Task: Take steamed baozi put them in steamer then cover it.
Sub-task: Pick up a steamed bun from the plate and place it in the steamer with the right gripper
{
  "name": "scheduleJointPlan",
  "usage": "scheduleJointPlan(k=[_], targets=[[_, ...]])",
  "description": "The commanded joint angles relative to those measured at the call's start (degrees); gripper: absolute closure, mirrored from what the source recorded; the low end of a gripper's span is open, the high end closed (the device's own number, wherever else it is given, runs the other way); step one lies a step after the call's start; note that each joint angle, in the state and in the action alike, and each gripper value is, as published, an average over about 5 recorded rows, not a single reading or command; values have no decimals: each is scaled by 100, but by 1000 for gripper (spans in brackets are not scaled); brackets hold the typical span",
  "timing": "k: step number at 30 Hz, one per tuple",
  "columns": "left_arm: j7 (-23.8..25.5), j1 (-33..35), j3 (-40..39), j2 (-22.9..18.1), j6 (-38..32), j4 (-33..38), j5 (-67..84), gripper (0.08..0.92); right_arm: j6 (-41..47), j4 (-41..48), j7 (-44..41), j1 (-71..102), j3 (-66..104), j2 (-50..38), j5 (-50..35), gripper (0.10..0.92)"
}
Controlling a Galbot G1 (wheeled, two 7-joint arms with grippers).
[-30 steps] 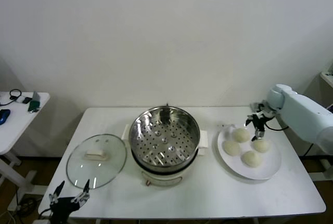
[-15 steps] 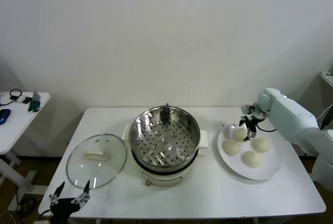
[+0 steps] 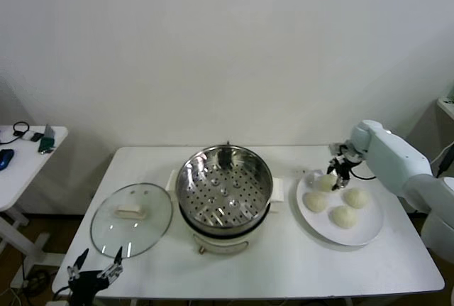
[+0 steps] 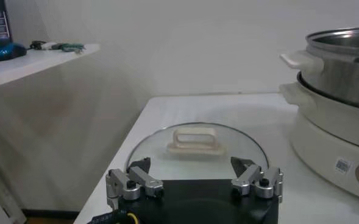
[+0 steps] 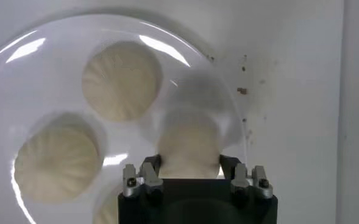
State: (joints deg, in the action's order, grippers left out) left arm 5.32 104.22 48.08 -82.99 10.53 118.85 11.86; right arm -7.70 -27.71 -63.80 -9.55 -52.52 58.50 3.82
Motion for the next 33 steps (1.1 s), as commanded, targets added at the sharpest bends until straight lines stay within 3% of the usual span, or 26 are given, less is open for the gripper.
scheduleJointPlan(k=[1,10,20,24,33], targets=[[-3,3,13,10,-15,6,-2,177,-65,-1522,-57,-1246,-1428,-573,-1010,365],[-8,12,-10,52,-2,70,-34,177,-737,-4138,79,-4231,-3324,-574,-2192,366],[-37,-23,-50,3,57,146,-12,177,-1594,-6162,297,-4910,-3654,256,-1950,364],[-41,-25,-37,-30,70,198,40,177,-1653,-6129,494,-4415,-3624,608,-1488,364],[-63,-13,-12,-76,53,265,45,177,-1861,-4789,916,-3307,-3413,1370,-518,366]])
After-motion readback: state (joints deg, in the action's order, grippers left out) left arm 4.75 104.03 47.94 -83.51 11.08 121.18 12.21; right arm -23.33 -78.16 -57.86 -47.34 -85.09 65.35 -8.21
